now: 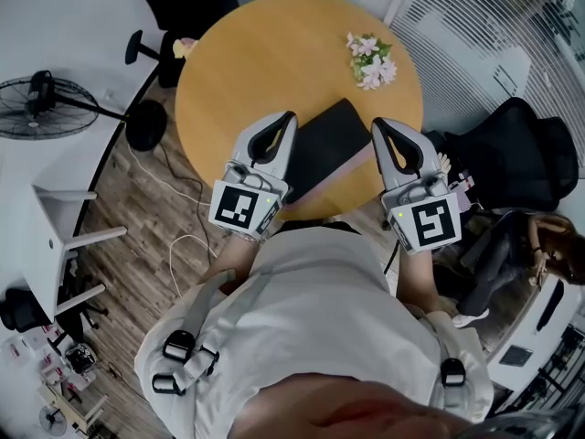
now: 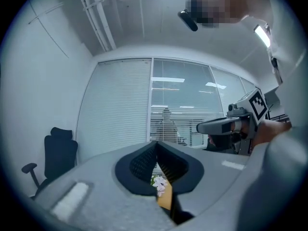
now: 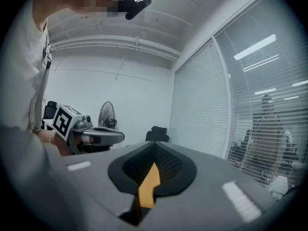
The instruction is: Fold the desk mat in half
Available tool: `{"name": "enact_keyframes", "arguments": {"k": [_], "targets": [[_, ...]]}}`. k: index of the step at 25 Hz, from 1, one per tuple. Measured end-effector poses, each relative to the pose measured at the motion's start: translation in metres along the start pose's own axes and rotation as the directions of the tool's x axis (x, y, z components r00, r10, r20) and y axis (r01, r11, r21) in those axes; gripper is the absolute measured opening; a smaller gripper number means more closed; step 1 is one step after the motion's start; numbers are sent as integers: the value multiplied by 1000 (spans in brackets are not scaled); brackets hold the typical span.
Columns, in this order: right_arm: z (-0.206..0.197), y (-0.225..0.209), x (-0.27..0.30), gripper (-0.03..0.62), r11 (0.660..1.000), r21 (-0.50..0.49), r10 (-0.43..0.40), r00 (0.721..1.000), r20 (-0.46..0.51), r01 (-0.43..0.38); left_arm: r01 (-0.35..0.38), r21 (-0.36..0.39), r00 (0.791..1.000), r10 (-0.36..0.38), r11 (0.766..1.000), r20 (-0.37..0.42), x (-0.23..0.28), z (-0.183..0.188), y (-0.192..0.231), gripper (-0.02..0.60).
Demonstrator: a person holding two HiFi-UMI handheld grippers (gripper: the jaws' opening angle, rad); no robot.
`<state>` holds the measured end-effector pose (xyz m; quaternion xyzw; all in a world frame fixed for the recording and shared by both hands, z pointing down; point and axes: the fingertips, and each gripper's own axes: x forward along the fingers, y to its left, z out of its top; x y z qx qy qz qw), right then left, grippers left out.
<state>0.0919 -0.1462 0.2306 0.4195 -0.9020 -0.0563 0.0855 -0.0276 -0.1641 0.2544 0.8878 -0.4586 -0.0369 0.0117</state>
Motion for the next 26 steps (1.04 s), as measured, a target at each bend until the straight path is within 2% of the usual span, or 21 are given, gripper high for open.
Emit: {"name": "enact_keyframes", "arguments": {"k": [8,26], "targets": [[2,-1,4,5,1000,-13,12,1000,4,-12,-10,23,999,9,1000,41,0,26,-1,6],[1,-2,8,5,1000,-10,12,1000,-7,-12,-4,24,999,3,1000,44,0,27,5,5]]}}
